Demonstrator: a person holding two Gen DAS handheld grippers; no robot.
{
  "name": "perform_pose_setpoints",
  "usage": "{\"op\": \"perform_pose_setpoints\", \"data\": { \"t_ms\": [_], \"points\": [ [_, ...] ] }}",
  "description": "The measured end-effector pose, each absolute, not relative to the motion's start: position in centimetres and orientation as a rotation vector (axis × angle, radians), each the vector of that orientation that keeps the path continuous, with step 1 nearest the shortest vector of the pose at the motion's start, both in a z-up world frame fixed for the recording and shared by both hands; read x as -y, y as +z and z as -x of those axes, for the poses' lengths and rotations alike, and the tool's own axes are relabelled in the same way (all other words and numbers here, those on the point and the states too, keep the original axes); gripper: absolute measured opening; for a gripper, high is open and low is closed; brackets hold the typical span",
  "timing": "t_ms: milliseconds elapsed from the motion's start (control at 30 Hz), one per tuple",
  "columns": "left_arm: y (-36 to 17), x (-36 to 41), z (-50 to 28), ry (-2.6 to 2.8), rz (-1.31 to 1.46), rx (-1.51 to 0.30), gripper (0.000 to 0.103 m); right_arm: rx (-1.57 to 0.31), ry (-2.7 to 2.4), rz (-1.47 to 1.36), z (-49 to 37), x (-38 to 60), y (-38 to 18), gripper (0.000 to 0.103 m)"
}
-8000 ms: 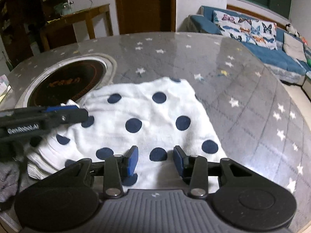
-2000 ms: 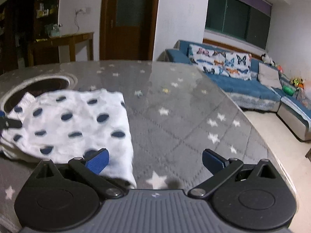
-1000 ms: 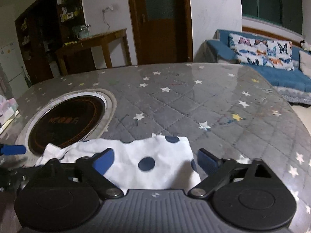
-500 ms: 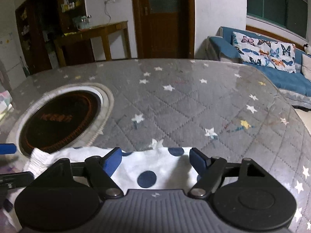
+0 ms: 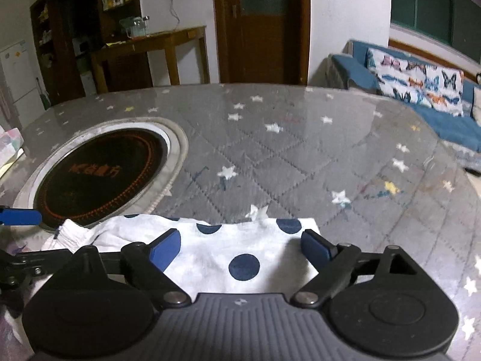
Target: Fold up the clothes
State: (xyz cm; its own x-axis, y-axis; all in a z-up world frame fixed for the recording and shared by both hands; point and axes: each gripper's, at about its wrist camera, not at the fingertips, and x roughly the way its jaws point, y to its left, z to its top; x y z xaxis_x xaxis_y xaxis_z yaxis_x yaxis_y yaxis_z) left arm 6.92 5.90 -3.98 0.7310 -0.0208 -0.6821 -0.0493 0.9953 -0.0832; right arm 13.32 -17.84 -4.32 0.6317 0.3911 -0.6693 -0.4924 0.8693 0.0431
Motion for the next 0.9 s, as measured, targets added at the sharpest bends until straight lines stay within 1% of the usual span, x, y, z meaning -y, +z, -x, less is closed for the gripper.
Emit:
{"op": "perform_pose_setpoints", "data": {
  "t_ms": [133, 200, 333, 400, 700, 900],
  "points": [
    [-3.6, -6.0, -6.5, 0.020, 0.104, -0.743, 0.103, -0.692, 0.540, 0.172, -11.3, 18.2, -3.3, 0.090],
    [-3.4, -6.1, -6.2, 0.023, 0.109, -0.738, 0.103, -0.675, 0.562, 0.196, -9.9, 18.2, -2.9, 0.093],
    [-3.0, -6.3, -5.8, 0.032, 0.117, -0.731, 0.103, -0.638, 0.616, 0.257, -6.6, 17.8, -2.2, 0.095],
    [-2.9, -6.4, -5.5, 0.035, 0.122, -0.731, 0.103, -0.617, 0.647, 0.293, -5.1, 17.5, -2.0, 0.099],
    [-2.4, -7.0, -4.6, 0.051, 0.152, -0.729, 0.103, -0.543, 0.777, 0.515, 1.6, 14.2, -2.7, 0.099],
    [-2.1, -8.1, -4.3, 0.043, 0.222, -0.742, 0.103, -0.476, 0.826, 0.677, 4.1, 11.8, -4.1, 0.098]
  ]
}}
